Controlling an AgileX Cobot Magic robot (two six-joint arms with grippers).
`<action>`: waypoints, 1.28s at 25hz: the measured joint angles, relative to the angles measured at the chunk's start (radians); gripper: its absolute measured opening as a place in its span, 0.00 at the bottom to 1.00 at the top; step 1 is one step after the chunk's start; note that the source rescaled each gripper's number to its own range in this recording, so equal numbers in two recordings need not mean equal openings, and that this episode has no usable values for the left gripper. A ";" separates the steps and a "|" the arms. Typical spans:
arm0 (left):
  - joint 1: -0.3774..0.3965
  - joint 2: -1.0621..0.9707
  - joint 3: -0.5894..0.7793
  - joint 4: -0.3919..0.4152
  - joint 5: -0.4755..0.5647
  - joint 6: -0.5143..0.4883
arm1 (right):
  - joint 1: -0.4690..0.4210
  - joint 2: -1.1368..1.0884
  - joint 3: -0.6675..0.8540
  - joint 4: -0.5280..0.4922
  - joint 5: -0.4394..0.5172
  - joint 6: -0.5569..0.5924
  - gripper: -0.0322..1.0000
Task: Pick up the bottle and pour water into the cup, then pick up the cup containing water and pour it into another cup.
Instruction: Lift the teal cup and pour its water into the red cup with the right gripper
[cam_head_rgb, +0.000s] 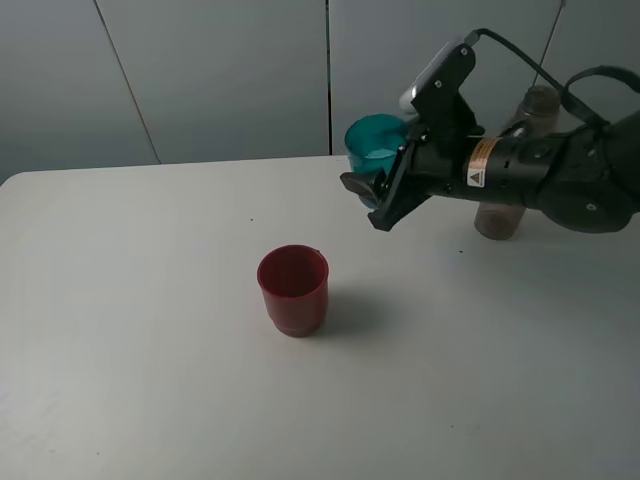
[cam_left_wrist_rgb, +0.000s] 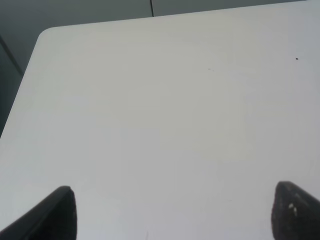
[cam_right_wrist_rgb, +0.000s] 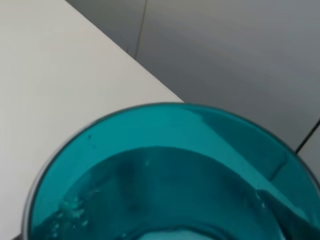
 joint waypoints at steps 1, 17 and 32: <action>0.000 0.000 0.000 0.000 0.000 0.000 | 0.009 -0.001 0.002 -0.017 0.002 0.000 0.09; 0.000 0.000 0.000 0.000 0.000 0.000 | 0.158 -0.002 0.002 0.067 0.031 -0.270 0.09; 0.000 0.000 0.000 0.000 0.000 0.000 | 0.220 -0.002 0.002 0.293 0.058 -0.624 0.09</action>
